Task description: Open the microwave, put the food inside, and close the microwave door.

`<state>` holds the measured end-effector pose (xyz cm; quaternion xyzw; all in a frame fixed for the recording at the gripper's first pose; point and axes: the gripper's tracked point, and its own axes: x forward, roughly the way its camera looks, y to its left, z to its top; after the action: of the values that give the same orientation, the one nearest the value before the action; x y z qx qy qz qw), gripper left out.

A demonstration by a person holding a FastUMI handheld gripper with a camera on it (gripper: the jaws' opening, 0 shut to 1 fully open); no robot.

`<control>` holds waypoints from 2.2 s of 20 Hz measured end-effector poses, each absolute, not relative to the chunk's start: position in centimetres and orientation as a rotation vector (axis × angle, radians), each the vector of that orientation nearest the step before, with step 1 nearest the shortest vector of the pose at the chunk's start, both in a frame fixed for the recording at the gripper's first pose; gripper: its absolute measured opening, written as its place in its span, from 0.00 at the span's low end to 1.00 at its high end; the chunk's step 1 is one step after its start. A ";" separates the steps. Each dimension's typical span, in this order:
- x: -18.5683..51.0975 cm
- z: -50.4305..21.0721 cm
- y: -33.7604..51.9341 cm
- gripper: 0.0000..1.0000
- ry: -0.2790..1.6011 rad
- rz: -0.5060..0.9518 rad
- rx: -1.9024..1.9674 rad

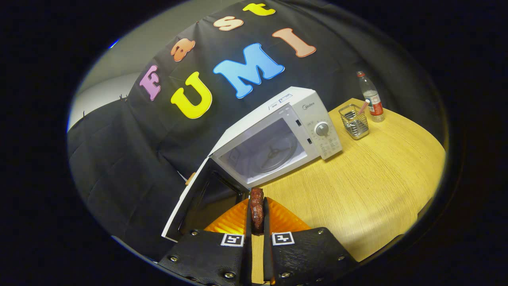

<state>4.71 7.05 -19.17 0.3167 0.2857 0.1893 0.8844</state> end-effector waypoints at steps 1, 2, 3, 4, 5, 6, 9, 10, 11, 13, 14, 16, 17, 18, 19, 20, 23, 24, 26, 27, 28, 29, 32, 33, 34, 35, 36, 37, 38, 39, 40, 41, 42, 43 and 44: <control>5.6 -18.8 7.6 0.11 0.585 0.410 0.661; 6.5 -18.6 8.2 0.11 0.573 0.423 0.665; 7.5 -18.4 8.7 0.11 0.566 0.431 0.667; 8.4 -18.5 9.2 0.11 0.561 0.435 0.667; 9.5 -18.6 9.6 0.11 0.557 0.440 0.667; 10.4 -18.6 10.1 0.11 0.552 0.445 0.666; 13.2 -19.2 10.9 0.11 0.531 0.439 0.643; 13.9 -19.6 11.1 0.11 0.529 0.433 0.633; 14.7 -20.0 11.4 0.11 0.528 0.431 0.626; 16.1 -20.8 12.1 0.11 0.532 0.431 0.625; 16.7 -21.2 12.4 0.11 0.533 0.430 0.629; 18.0 -22.1 13.2 0.11 0.527 0.426 0.616; 18.7 -22.6 13.5 0.11 0.526 0.423 0.600; 19.2 -23.1 13.9 0.11 0.523 0.421 0.585; 19.8 -23.6 14.2 0.11 0.522 0.420 0.574; 20.4 -24.0 14.6 0.11 0.519 0.422 0.568; 22.5 -24.9 15.7 0.11 0.492 0.433 0.560; 23.3 -25.3 15.9 0.11 0.477 0.430 0.555; 24.7 -26.2 16.2 0.11 0.459 0.412 0.550; 25.4 -26.8 16.3 0.11 0.461 0.403 0.558; 25.9 -27.5 16.5 0.11 0.467 0.397 0.572; 26.5 -28.0 16.7 0.11 0.469 0.393 0.584; 28.1 -29.9 16.9 0.11 0.481 0.356 0.603; 28.6 -30.5 16.9 0.11 0.487 0.346 0.614; 29.0 -30.5 17.1 0.11 0.483 0.351 0.633; 29.4 -30.7 17.1 0.11 0.481 0.346 0.646; 29.8 -31.2 17.0 0.11 0.482 0.335 0.643; 30.2 -31.4 17.0 0.11 0.481 0.334 0.651; 30.5 -31.9 16.9 0.13 0.488 0.323 0.656; 31.0 -32.2 16.9 0.14 0.498 0.317 0.659; 31.4 -32.8 16.4 0.18 0.510 0.298 0.646; 31.6 -33.4 16.0 0.22 0.517 0.281 0.622; 31.8 -33.6 15.8 0.32 0.518 0.271 0.607; 32.2 -33.8 15.3 0.33 0.516 0.252 0.582; 32.7 -34.2 15.0 0.49 0.517 0.231 0.543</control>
<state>32.66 15.04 -34.24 0.2644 0.2517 0.1127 0.9241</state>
